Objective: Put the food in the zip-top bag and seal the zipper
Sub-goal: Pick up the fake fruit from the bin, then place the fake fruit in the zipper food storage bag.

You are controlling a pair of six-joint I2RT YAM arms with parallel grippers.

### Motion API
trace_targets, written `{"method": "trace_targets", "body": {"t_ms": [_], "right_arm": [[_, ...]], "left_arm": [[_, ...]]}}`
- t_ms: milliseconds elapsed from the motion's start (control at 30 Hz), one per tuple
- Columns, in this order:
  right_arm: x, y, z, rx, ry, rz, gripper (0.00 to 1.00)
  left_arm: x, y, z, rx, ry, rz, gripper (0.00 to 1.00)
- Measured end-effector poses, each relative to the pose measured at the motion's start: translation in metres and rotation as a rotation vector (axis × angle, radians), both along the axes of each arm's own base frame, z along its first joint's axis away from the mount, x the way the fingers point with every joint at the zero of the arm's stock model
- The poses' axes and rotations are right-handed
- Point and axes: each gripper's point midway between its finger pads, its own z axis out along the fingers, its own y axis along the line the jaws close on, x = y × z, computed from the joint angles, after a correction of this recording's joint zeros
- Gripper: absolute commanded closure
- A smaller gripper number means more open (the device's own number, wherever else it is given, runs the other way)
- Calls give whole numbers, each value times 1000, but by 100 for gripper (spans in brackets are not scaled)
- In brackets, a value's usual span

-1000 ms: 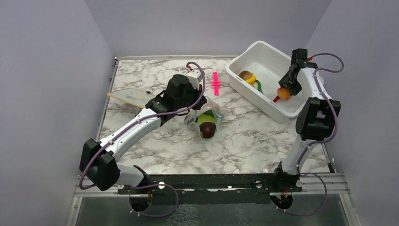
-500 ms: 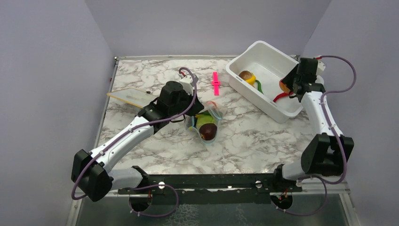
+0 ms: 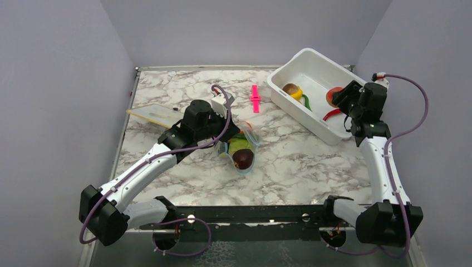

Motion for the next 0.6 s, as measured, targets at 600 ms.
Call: {"method": "trace_targets", "body": {"t_ms": [600], "right_arm": [[-41,56,37,-21,-104,337,68]], "left_arm": [[-3,-3,4,-15,-1,-21,100]]}}
